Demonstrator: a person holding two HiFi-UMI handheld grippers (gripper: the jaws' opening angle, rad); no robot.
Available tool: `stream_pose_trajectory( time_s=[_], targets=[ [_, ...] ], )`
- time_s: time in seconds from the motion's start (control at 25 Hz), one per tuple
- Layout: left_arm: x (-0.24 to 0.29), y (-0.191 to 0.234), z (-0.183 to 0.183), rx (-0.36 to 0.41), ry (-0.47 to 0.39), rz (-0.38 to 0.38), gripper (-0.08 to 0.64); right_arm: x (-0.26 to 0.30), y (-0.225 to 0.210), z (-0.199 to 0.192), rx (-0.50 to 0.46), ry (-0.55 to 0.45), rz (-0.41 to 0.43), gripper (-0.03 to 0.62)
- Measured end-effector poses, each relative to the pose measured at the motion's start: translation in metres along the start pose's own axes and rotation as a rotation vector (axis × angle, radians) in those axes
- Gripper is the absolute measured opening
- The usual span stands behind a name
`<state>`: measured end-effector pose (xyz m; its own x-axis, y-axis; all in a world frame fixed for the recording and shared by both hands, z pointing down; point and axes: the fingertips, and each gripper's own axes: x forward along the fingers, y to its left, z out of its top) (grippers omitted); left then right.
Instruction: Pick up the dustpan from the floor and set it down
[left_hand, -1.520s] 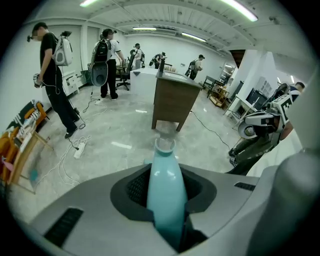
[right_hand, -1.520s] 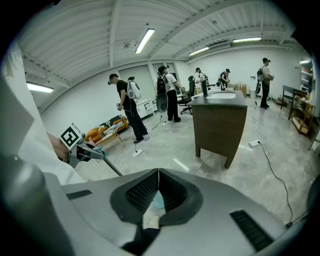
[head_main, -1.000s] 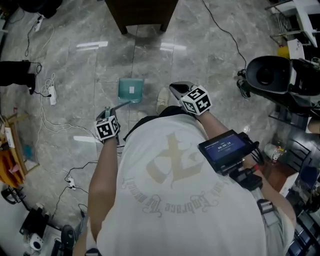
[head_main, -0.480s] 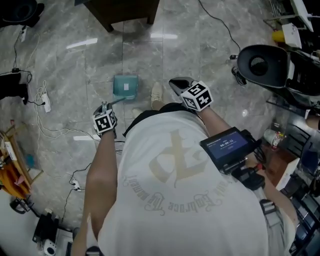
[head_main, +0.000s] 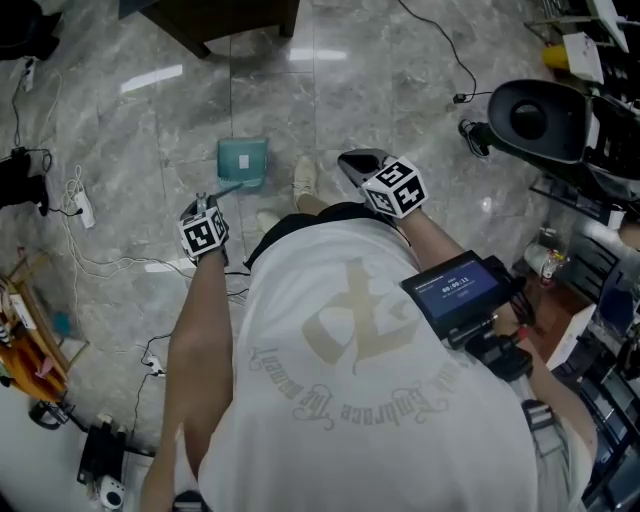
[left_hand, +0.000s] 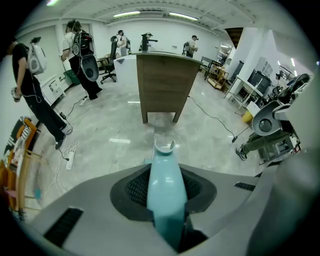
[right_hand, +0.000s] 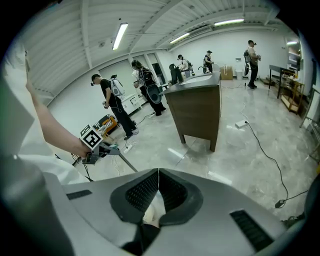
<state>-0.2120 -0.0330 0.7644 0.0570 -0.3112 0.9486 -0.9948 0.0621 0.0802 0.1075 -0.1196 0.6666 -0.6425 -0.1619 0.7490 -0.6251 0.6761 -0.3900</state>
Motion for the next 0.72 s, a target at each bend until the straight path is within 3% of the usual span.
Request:
stream_pose_trajectory(
  time_s=[0.36,0.72],
  targets=[
    [-0.003,0.014,0.013,0.043,0.001,0.06,0.103,-0.004,-0.006,-0.001,0.002,0.006,-0.004,0.018],
    [-0.017,0.021,0.014,0.027,-0.018,0.068,0.103,0.0,0.001,0.004,-0.001,0.002,0.019,0.018]
  ],
)
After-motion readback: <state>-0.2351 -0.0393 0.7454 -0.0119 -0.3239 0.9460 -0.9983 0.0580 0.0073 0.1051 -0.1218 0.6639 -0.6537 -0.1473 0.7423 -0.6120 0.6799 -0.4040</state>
